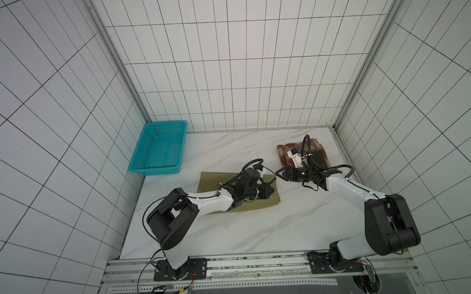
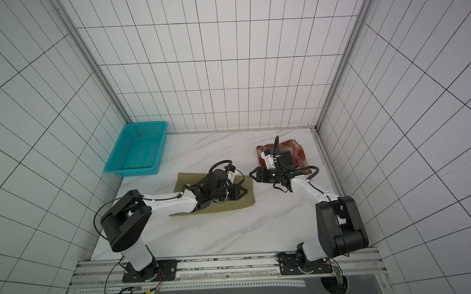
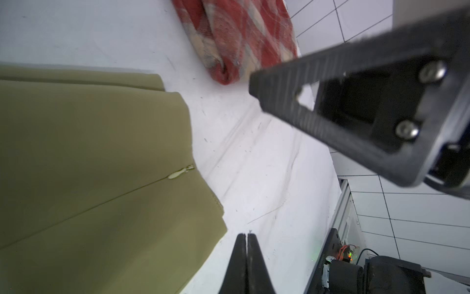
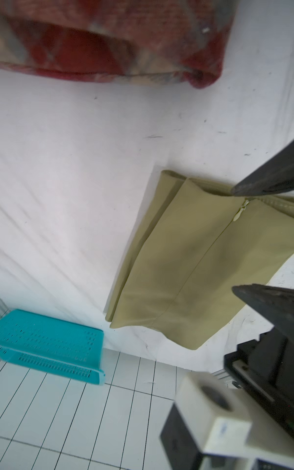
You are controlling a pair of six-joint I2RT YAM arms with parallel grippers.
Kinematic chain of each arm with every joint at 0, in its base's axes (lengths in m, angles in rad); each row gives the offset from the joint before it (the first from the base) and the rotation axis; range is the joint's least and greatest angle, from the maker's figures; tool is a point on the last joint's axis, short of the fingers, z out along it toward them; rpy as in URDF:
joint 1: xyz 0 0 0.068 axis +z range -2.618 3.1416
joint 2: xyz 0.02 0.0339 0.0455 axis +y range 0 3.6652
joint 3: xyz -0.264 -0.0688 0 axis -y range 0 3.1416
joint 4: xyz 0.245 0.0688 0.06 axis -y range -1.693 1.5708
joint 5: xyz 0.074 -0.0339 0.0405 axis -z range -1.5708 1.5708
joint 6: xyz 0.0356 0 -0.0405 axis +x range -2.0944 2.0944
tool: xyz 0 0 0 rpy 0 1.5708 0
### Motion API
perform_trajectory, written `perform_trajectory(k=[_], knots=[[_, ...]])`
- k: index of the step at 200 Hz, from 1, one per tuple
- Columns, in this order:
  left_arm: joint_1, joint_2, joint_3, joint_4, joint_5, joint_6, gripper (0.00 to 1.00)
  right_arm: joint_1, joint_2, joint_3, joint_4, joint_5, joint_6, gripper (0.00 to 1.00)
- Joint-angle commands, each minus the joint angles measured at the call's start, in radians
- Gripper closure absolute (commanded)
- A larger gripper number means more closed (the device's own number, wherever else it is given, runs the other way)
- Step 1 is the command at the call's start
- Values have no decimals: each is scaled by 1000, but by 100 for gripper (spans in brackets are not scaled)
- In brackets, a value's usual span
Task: Fold and stack skirts
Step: Smooth out the skirt at the center of the table, then fold the skirt at the center of the table.
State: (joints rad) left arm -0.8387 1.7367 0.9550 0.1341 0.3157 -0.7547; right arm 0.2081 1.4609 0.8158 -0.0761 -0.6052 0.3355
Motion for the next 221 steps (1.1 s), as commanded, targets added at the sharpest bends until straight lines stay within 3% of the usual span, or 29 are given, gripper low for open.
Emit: perform_trajectory(k=[1,36,125,221], knots=[[44,33,-7,-23,-1,33,100,-18,7,-75,-16,-48,-14,43],[67,80,23,-73,-25,96,100,-18,46,-116,17,-87,-21,42],[81,166,0,-59,-50,92,100,-5,109,-265,191,-131,44,42],[81,193,-15,-68,-47,104,100,54,232,-287,359,-148,122,43]])
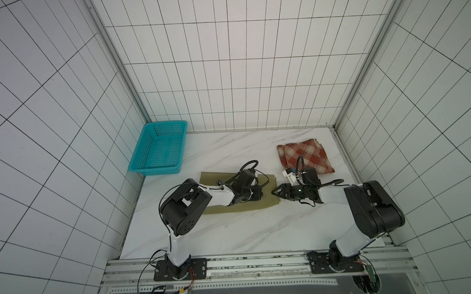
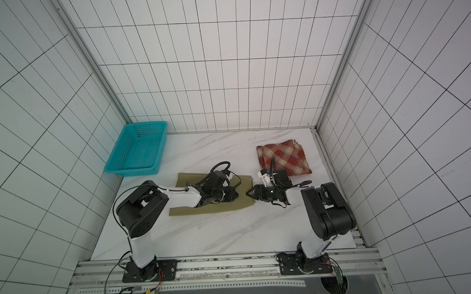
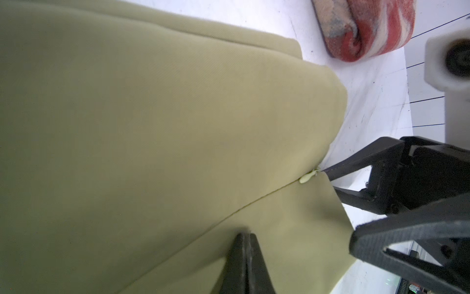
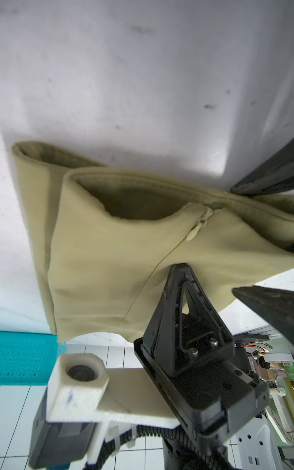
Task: Fold and stack skirts
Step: Fold the skirt at the center of the table.
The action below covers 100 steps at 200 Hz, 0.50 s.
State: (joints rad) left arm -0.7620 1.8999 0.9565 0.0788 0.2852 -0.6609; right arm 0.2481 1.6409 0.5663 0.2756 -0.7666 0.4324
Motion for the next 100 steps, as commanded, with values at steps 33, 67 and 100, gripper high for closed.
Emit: perform_trajectory(k=[33,67,100], knots=[[6,33,-16,-14,-14,12,100,20,86,-24,46,2,44,44],[5,37,-10,-20,-15,11,100,23,114,-12,80,-19,58,45],[3,39,-9,-19,-18,10,100,29,138,1,111,-39,75,47]])
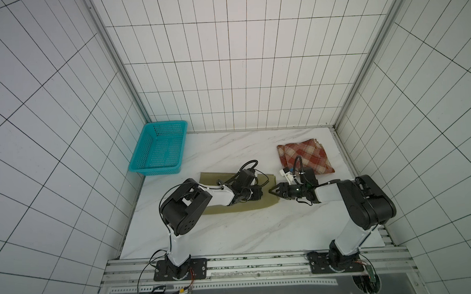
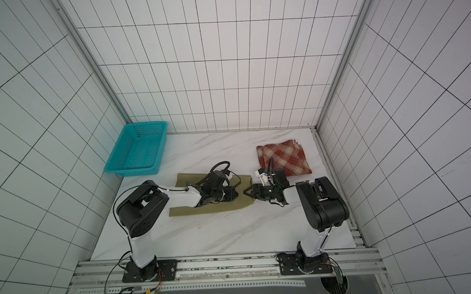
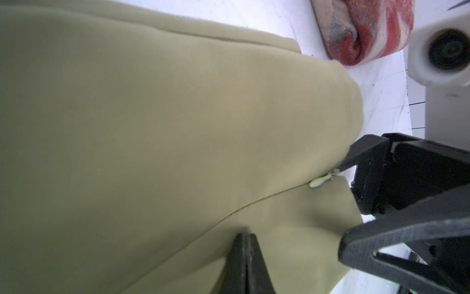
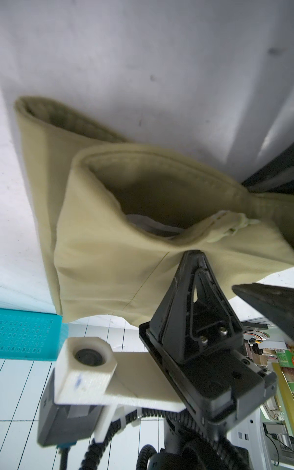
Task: Fold and stack skirts
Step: Fold the skirt at the center of the table.
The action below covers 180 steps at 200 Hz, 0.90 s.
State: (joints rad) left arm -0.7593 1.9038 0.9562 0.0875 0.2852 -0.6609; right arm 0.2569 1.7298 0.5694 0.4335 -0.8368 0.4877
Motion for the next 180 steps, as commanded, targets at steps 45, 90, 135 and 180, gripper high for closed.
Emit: perform_trajectory(k=[45,90,135,180], knots=[[1,24,-16,-28,-22,7,100,16,9,-1,-98,89,12,48],[1,5,-20,-30,-21,12,100,0,-77,-12,-225,246,-20,43],[1,0,-24,-29,-24,11,100,-4,-46,6,-207,258,-12,41],[1,9,-20,-32,-24,11,100,14,47,31,-133,181,5,41]])
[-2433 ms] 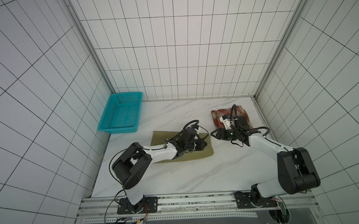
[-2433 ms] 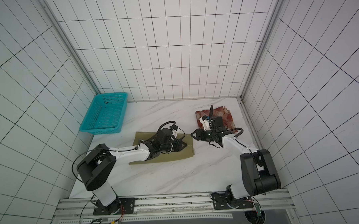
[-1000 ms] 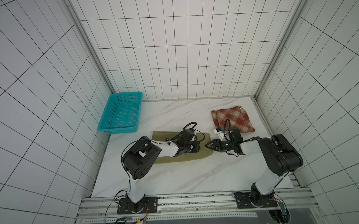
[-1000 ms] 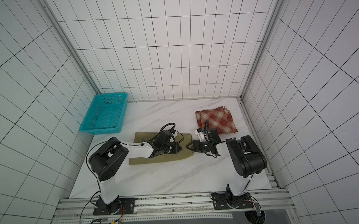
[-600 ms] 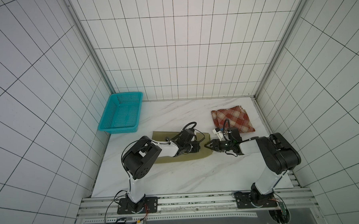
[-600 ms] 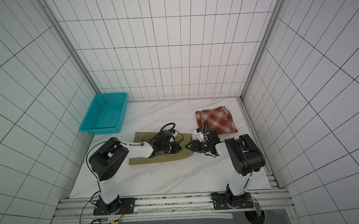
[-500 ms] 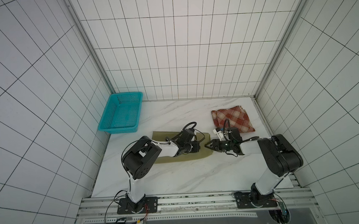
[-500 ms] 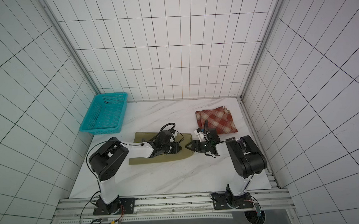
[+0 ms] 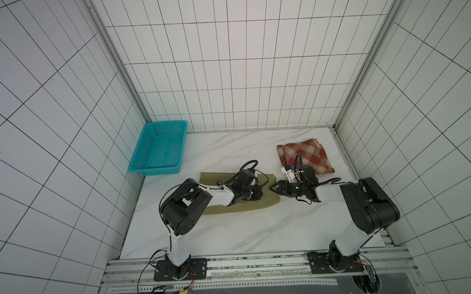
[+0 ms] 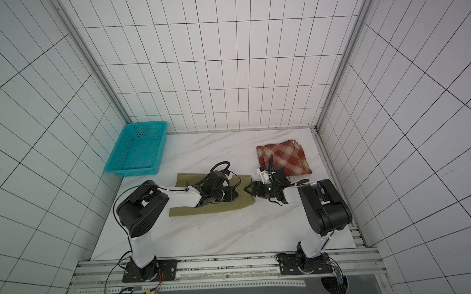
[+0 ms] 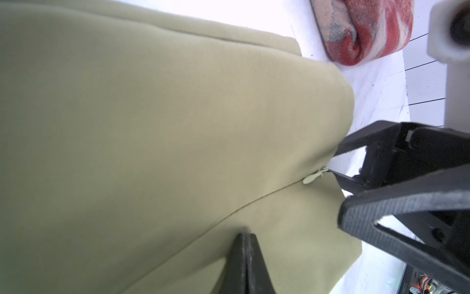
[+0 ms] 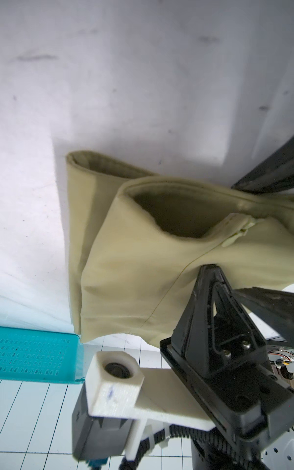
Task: Fold and stack skirts
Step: Fold the skirt at the center of the table.
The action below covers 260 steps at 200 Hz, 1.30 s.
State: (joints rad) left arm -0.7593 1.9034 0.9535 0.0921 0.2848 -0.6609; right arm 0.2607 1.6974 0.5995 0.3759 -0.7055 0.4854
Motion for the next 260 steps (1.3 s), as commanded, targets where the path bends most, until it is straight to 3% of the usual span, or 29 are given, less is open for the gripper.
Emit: perform_trajectory(k=[1,127,150,176,200,260], knots=[[1,9,-17,-36,-23,11,100,11,82,2,-74,50,8,41],[0,6,-11,-29,-31,1,100,63,81,0,14,-21,74,59],[0,-1,-12,-24,-31,-4,100,63,67,3,18,-30,80,70],[5,-23,-23,-10,-28,-18,100,63,30,19,11,-25,78,100],[38,-69,-51,16,3,-46,100,50,-21,77,-100,2,37,100],[171,-247,-165,21,56,-59,100,15,-109,299,-600,138,-162,100]])
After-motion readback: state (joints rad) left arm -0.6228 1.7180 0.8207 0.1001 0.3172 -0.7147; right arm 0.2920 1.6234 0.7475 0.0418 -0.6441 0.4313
